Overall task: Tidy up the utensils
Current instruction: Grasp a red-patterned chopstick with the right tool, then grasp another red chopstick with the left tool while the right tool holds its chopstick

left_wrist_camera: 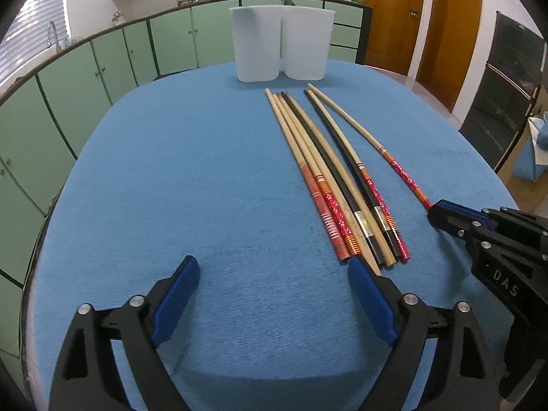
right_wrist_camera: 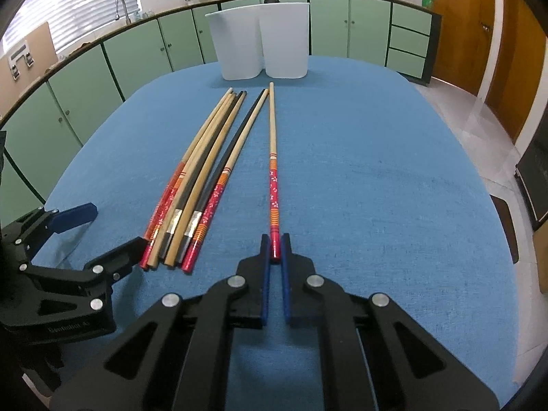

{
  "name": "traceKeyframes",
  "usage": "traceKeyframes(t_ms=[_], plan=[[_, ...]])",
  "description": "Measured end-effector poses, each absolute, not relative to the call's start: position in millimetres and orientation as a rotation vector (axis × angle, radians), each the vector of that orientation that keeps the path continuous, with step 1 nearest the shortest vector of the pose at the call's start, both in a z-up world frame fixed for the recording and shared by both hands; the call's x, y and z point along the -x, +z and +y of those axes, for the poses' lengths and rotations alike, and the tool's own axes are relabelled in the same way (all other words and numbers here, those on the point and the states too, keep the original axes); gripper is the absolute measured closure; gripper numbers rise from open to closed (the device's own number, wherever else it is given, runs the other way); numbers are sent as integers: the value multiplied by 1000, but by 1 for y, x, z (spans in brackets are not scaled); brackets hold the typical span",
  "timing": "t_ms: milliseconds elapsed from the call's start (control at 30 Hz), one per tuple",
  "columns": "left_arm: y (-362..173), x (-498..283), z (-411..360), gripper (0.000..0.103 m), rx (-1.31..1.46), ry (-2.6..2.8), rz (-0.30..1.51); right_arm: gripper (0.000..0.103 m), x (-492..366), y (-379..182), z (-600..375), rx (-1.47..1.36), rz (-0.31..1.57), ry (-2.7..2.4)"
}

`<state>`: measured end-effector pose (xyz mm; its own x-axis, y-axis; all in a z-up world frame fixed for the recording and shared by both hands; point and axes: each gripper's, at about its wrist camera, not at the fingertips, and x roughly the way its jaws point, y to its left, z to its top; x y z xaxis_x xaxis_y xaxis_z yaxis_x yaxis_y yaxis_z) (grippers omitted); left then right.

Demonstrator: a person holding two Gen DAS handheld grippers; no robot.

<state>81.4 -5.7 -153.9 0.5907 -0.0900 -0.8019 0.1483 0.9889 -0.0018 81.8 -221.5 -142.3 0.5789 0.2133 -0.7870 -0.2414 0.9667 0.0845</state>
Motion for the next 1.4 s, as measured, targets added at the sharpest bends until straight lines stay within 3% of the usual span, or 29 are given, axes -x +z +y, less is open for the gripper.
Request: traceKeyframes(t_ms=[500, 567, 633, 700, 1233, 1300, 1400], plan=[[-154, -91, -11, 17, -58, -103, 925, 95, -83, -142, -227, 9, 916, 296], [-153, -90, -9, 22, -51, -99, 921, 92, -82, -142, -228, 6, 915, 305], [-153, -87, -5, 23, -45, -101, 916, 80, -81, -142, -228, 11, 911, 313], [-153, -85, -3, 23, -52, -96, 915, 76, -79, -142, -228, 21, 906, 316], [-152, -94, -3, 24, -41, -79, 915, 80, -82, -143, -223, 36, 907, 297], [-152, -94, -5, 27, -47, -80, 913, 83, -83, -143, -226, 23, 909, 295], [-151, -93, -7, 42, -49, -97, 903, 86, -84, -143, -228, 11, 911, 292]])
